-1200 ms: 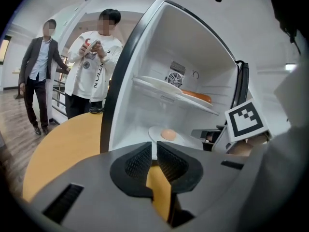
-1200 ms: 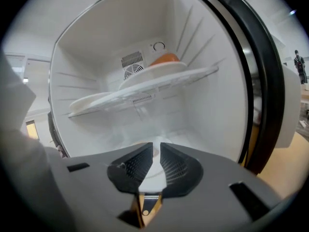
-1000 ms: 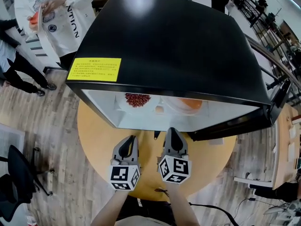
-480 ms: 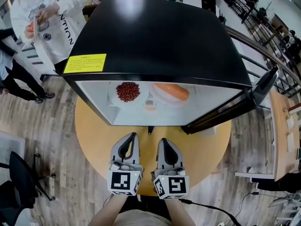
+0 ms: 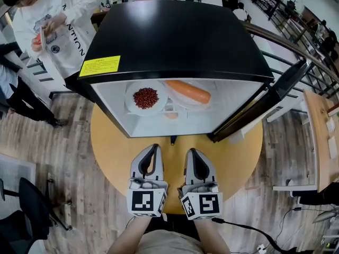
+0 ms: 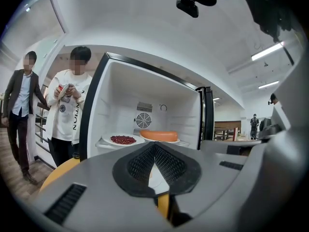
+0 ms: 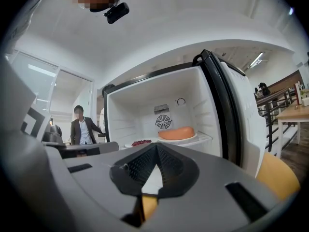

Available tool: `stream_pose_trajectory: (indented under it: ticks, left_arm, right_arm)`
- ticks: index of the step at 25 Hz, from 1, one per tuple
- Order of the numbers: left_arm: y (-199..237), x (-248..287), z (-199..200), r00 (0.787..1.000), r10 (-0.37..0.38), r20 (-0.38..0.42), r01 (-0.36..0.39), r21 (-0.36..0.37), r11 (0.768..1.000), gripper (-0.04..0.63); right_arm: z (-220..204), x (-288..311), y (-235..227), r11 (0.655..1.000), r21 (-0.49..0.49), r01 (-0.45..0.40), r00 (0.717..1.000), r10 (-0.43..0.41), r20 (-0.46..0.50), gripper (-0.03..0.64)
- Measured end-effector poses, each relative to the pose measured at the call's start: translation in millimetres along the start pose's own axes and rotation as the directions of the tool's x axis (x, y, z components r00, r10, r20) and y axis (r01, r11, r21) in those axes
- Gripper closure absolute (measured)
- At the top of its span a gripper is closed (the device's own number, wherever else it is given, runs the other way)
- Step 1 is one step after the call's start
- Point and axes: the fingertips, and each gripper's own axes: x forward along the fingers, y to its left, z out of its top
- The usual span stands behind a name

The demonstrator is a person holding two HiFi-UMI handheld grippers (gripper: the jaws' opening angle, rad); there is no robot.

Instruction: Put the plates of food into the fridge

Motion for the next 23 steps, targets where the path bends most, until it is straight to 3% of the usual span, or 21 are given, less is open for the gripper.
stream_pose_trajectory:
  ticks: [23]
  left_arm:
    - [-5, -7, 8, 0.999, -0.027, 0.018, 0.027, 0.029, 0.999, 0.588]
  right_arm:
    - [13, -10, 10, 0.999, -0.030, 0.012, 0.999, -0.011, 0.032, 0.604]
